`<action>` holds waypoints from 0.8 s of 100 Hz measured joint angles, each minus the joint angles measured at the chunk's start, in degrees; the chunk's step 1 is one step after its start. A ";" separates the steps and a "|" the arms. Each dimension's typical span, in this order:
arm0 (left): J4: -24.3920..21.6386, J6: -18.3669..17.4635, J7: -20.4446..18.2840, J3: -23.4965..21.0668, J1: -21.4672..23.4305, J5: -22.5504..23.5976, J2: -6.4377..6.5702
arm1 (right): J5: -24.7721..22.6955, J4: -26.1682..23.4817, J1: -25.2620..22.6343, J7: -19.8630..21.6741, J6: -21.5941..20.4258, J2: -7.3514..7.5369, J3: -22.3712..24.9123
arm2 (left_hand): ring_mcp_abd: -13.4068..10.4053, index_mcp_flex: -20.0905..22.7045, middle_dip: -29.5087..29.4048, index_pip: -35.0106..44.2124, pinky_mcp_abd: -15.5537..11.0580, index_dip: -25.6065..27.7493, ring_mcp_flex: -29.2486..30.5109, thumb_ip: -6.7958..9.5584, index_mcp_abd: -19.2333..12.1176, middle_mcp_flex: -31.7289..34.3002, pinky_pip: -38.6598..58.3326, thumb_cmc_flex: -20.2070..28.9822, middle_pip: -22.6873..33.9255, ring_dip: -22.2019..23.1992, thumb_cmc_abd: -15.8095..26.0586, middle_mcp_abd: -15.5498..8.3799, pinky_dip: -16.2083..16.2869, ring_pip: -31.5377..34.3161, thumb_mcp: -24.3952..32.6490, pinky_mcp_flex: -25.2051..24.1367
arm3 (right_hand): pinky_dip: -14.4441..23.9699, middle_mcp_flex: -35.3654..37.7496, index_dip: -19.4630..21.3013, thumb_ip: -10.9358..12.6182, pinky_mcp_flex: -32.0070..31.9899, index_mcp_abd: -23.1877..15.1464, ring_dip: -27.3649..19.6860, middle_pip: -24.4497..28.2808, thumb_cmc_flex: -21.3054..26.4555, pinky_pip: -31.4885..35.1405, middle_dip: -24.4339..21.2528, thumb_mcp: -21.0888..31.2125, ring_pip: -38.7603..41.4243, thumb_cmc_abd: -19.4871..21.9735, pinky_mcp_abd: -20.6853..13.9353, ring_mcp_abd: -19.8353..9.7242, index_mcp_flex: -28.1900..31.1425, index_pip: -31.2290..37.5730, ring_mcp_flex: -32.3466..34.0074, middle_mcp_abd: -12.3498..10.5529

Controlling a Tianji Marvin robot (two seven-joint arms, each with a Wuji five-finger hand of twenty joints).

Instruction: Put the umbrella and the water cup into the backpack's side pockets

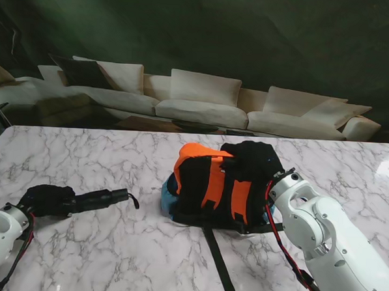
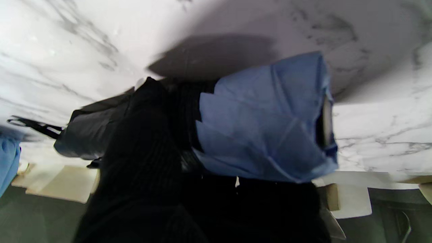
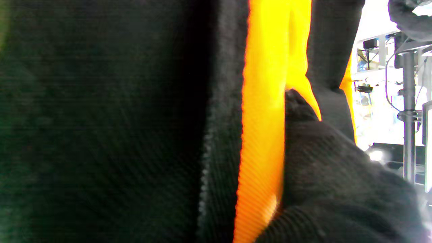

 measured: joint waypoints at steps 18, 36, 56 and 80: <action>0.28 -1.23 3.08 -2.14 0.53 -1.82 -1.03 | 0.09 0.05 0.03 0.02 0.03 0.00 -0.03 | 0.07 0.24 0.00 0.39 0.07 -0.83 0.62 -0.01 0.00 0.50 0.22 0.00 0.65 0.88 -0.40 0.00 0.02 1.08 0.00 0.56 | 0.00 0.00 0.00 0.00 -0.01 0.00 0.00 0.00 0.00 0.00 0.00 0.00 -0.01 0.01 0.00 0.00 0.00 0.00 0.00 0.00; -0.57 -3.08 6.32 -4.40 0.75 -0.47 -1.45 | 0.54 0.13 0.12 0.37 0.06 0.00 -0.07 | 0.09 0.26 0.00 0.93 0.07 -0.95 0.62 -0.01 0.00 0.50 0.70 0.00 0.79 0.95 -0.63 0.00 0.02 1.68 0.00 0.56 | 0.05 0.00 0.00 0.00 -0.01 0.00 0.39 0.00 0.08 0.00 0.00 0.00 -0.05 0.01 0.00 0.00 0.00 -0.01 -0.01 0.00; -1.35 -6.78 13.06 -6.33 0.13 -1.70 -2.17 | 0.52 0.13 0.15 0.50 0.26 -0.01 -0.01 | 0.09 0.27 0.00 1.11 0.07 -0.99 0.62 -0.01 0.00 0.51 0.72 0.00 0.81 1.37 -0.73 0.00 0.02 1.85 0.00 0.57 | 0.06 0.00 0.00 0.00 -0.04 0.00 0.40 0.00 0.10 0.00 0.00 0.00 -0.19 0.02 0.01 0.00 0.00 -0.03 -0.02 0.00; -4.99 -10.12 14.06 -8.06 -0.93 -6.92 -3.61 | 0.75 0.18 0.27 0.95 0.70 -0.03 0.13 | 0.09 0.27 0.02 1.37 0.07 -1.00 0.72 -0.01 0.00 0.51 0.75 0.00 0.82 1.41 -0.79 0.00 0.02 2.35 0.00 0.69 | 0.06 0.00 0.00 -0.01 -0.07 0.00 0.41 0.00 0.10 0.00 0.00 -0.01 -0.54 0.05 0.01 0.00 0.00 -0.10 -0.02 0.00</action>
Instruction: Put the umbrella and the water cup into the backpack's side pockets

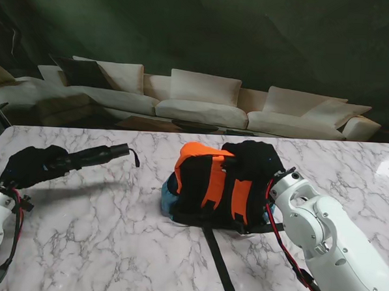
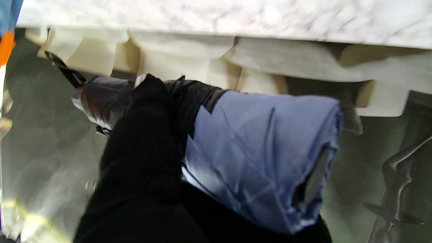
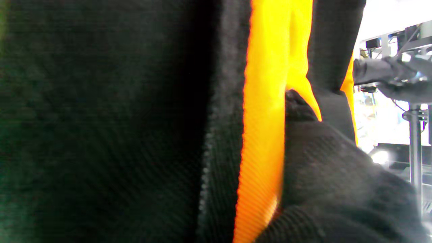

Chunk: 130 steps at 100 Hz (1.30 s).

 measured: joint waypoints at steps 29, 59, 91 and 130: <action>-4.82 -2.84 0.31 0.27 -1.54 -7.91 -1.95 | 0.14 0.02 -0.03 0.14 0.29 -0.01 0.16 | -0.11 0.00 0.01 0.45 0.00 0.00 0.61 0.00 0.00 0.00 0.02 0.00 0.01 0.02 -0.01 0.00 0.00 0.14 0.00 0.48 | 0.00 0.00 -0.02 -0.01 -0.02 0.00 0.00 0.00 0.00 0.00 0.00 -0.01 -0.12 0.03 0.01 0.00 0.00 -0.04 0.00 0.00; -8.66 -3.68 -3.95 6.59 -3.30 -19.19 -2.76 | 0.55 0.08 0.16 0.40 0.66 -0.01 -0.11 | -0.20 0.00 0.02 0.48 0.00 0.00 0.80 0.00 0.00 0.00 0.03 0.04 0.01 0.02 -0.01 0.00 0.00 0.16 0.00 0.58 | 0.04 0.00 -0.03 -0.01 -0.02 0.00 0.02 0.00 0.00 0.00 0.00 -0.01 -0.13 0.04 0.01 0.00 0.00 -0.05 0.00 0.00; -10.38 -1.63 -9.30 16.65 -5.35 -28.07 -2.97 | 0.76 0.28 0.37 0.41 0.89 0.00 -0.33 | -0.27 0.00 0.02 0.48 0.00 0.00 0.81 0.00 -0.01 0.00 0.03 0.06 0.01 0.02 -0.01 0.00 0.00 0.18 0.00 0.58 | 0.44 0.00 -0.03 -0.01 -0.02 0.00 0.05 0.00 0.00 0.00 0.00 -0.01 -0.13 0.11 0.02 0.00 0.00 -0.06 0.00 0.00; -6.30 2.95 -11.94 23.94 -9.39 -29.61 -3.18 | 1.08 0.81 0.59 -0.04 0.76 -0.03 -0.49 | -0.28 0.00 0.02 1.04 0.00 0.00 0.81 0.00 -0.04 0.00 0.03 0.06 0.01 -0.24 -0.01 0.00 0.00 0.19 0.00 0.59 | 0.57 0.00 -0.04 -0.01 -0.03 0.10 0.39 0.00 0.01 0.00 0.00 -0.01 -0.13 0.16 0.02 0.00 0.00 -0.06 0.00 0.00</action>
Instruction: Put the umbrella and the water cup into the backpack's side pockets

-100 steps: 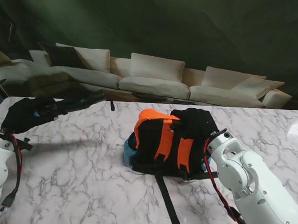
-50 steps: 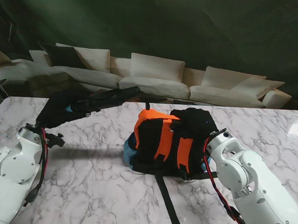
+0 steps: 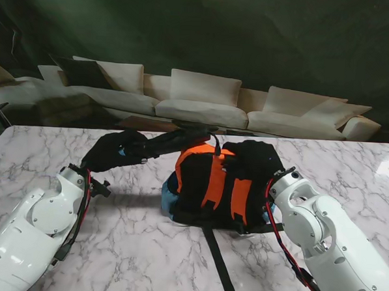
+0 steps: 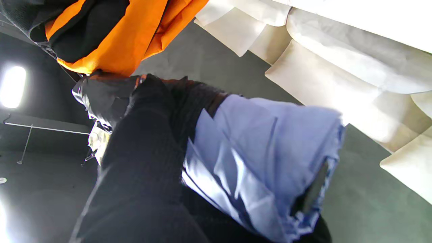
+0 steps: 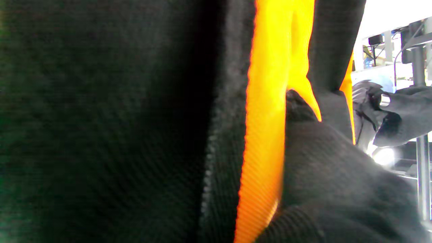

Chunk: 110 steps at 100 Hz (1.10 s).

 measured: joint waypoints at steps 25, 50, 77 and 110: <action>0.85 1.00 -5.01 3.41 -0.90 -2.86 0.49 | 0.22 0.27 0.00 -0.37 -0.01 0.00 0.00 | 0.05 -0.12 0.00 0.00 0.00 0.25 0.00 0.00 1.05 0.00 0.00 0.00 0.00 -0.59 0.10 0.00 0.00 -0.07 0.00 -0.12 | 0.01 0.00 0.00 0.00 0.00 0.01 0.00 0.00 0.02 0.00 -0.01 0.00 0.00 0.01 0.00 0.00 0.00 0.00 0.00 0.00; 2.35 1.60 -7.60 7.19 -2.25 -1.62 1.25 | 0.40 0.59 0.27 -0.55 -0.13 -0.01 -0.29 | -0.78 -0.12 -2.48 0.01 0.11 -0.34 -0.56 -0.02 1.64 0.63 0.08 0.00 -1.00 -1.45 0.65 -1.61 2.61 -0.50 -1.39 -8.78 | 0.04 0.00 0.00 0.00 0.00 0.01 0.02 0.00 0.12 0.00 -0.01 0.00 0.00 0.01 0.01 0.00 0.00 -0.01 0.00 0.00; 2.87 2.45 -9.34 9.26 -3.17 -1.54 1.68 | 0.59 0.79 0.45 -0.64 -0.14 -0.03 -0.47 | -0.91 0.65 -4.57 0.00 0.15 -2.62 -2.12 -0.03 0.83 1.89 2.25 0.00 -3.13 0.81 0.65 -2.22 6.99 0.43 -1.79 -9.67 | 0.08 0.00 -0.01 0.00 0.00 0.01 0.05 0.00 0.28 0.00 -0.01 0.00 0.00 0.01 0.01 0.00 0.00 -0.01 0.00 0.00; 2.32 1.22 -1.91 8.78 -2.08 -3.05 -0.27 | 0.58 0.78 0.51 -0.46 -0.43 -0.04 -0.34 | -2.22 3.62 -10.06 -0.04 0.12 -7.32 -3.75 -0.04 -0.51 5.08 -0.61 -0.05 -4.56 -0.32 -0.61 -2.56 7.45 0.01 -2.93 -13.15 | 0.09 0.00 -0.02 0.00 -0.01 0.15 0.06 0.00 0.37 0.00 -0.01 0.00 0.00 0.01 0.01 0.00 0.00 -0.01 0.00 0.00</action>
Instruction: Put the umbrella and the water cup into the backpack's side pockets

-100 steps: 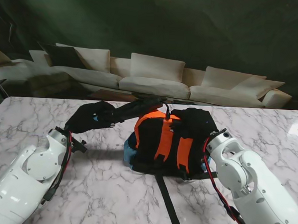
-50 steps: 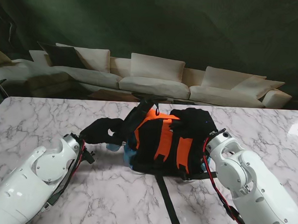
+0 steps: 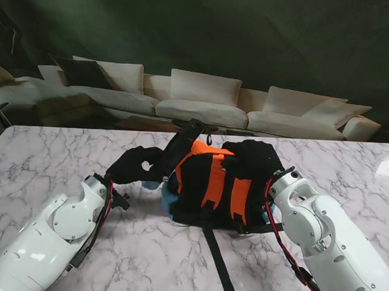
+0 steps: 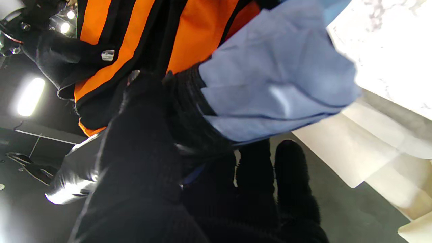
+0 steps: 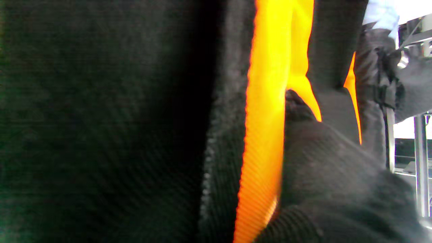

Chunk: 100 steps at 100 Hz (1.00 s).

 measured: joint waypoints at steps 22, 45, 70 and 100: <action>1.34 2.37 1.37 1.88 -2.31 -6.57 -1.21 | 0.04 0.13 0.10 -0.20 -0.31 0.00 -0.10 | -0.69 0.70 -1.54 0.00 -0.02 -1.67 -0.72 0.00 -1.00 0.65 -1.28 -0.01 -0.65 -0.19 -0.70 -0.32 -0.60 -1.06 0.00 -1.81 | 0.01 0.00 -0.01 0.00 0.00 0.07 0.00 0.00 0.02 0.00 0.00 0.00 0.00 0.00 0.01 0.00 0.00 0.00 0.00 0.00; 3.02 6.45 2.12 5.04 -5.67 -11.58 -2.47 | 0.51 0.47 0.51 -0.29 -0.33 0.00 -0.52 | -0.69 1.26 -4.41 -0.26 -0.80 -3.52 -0.72 0.00 -1.00 1.40 -0.84 -0.04 -1.33 0.65 -0.73 -0.33 -0.37 -0.19 0.00 -1.20 | 0.25 0.00 -0.02 0.00 0.00 0.43 0.01 0.00 0.08 0.00 0.00 0.00 0.00 0.00 0.01 0.00 0.01 0.00 0.00 0.00; 4.61 7.13 -1.12 8.71 -7.79 -14.38 -2.64 | 0.81 0.67 0.58 -0.49 -0.19 0.00 -0.61 | -0.73 3.41 -11.48 -1.01 -1.64 -9.65 -0.71 -0.04 -1.00 4.22 -0.75 -1.82 -3.43 1.30 -0.73 -0.92 0.17 0.04 0.00 -0.61 | 0.32 0.00 -0.02 0.00 -0.01 0.45 0.01 0.00 0.09 0.00 0.00 0.00 0.00 0.00 0.08 0.10 0.36 0.00 0.00 0.00; 6.72 6.42 -2.33 11.79 -9.91 -13.25 -2.67 | 1.13 0.67 0.56 -0.68 -0.19 -0.01 -0.76 | -1.57 3.52 -17.13 -5.15 -2.22 -13.00 -5.43 -0.06 -1.00 1.18 -0.75 -2.02 -1.94 1.30 0.84 -2.20 1.56 -0.13 -0.01 -2.58 | 0.41 0.00 -0.02 0.00 -0.01 0.45 0.01 0.00 0.09 0.00 0.00 0.00 0.00 0.00 0.12 0.12 0.48 0.00 0.00 0.00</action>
